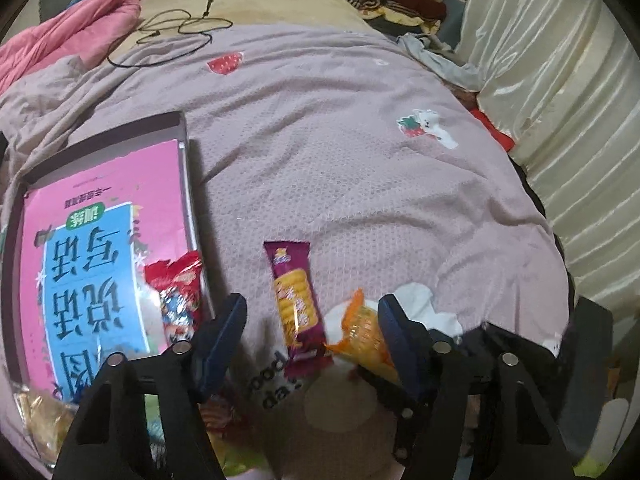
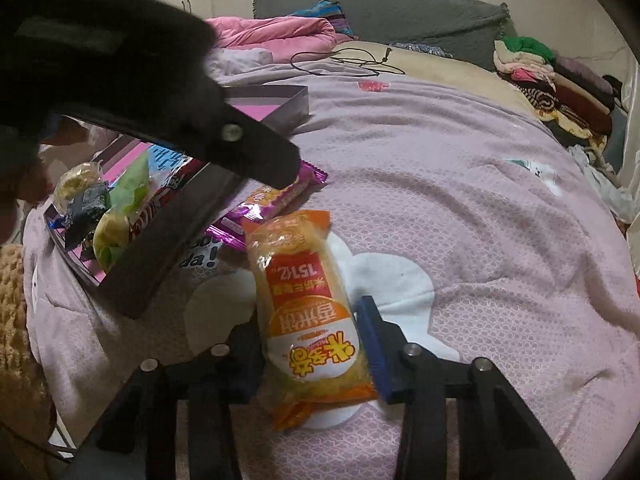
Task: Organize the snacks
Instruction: 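Grasp the purple biscuit-roll packet with the left tool while the right grasps the orange bread packet, then carry the purple packet over the tray with the left tool while the right carries the bread packet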
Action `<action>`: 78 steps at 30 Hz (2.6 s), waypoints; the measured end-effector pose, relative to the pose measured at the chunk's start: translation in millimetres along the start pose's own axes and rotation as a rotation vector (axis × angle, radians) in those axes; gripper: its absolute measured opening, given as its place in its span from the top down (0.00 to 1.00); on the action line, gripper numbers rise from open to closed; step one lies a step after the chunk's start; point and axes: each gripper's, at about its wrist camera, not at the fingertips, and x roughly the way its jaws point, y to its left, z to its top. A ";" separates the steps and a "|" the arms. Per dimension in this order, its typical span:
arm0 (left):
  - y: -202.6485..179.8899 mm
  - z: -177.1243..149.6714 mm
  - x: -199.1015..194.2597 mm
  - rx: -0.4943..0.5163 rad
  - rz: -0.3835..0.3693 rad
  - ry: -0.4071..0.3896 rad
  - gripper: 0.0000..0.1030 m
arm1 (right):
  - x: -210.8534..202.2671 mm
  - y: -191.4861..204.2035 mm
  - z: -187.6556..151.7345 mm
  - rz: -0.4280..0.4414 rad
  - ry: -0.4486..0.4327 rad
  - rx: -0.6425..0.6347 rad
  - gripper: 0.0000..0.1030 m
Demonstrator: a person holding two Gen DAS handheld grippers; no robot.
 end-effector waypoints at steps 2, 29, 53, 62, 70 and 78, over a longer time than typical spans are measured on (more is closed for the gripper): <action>-0.4 3.9 6.1 -0.006 0.004 0.012 0.40 | -3.0 -3.0 0.5 0.017 -0.006 0.023 0.62; -2.6 -24.1 29.0 -0.036 0.055 0.040 0.81 | -25.7 -38.3 0.0 -0.002 -0.055 0.180 0.64; 2.3 -79.3 -59.3 0.029 0.036 -0.073 0.81 | -68.1 3.7 5.9 0.058 -0.206 0.135 0.64; 26.5 -92.6 -85.1 -0.009 0.050 -0.113 0.81 | -73.5 40.1 10.8 0.117 -0.210 0.092 0.64; 51.5 -104.8 -103.7 -0.048 0.073 -0.134 0.81 | -79.8 67.0 12.9 0.166 -0.223 0.059 0.64; 83.9 -118.0 -124.6 -0.108 0.102 -0.164 0.81 | -83.3 83.3 14.5 0.173 -0.224 0.029 0.64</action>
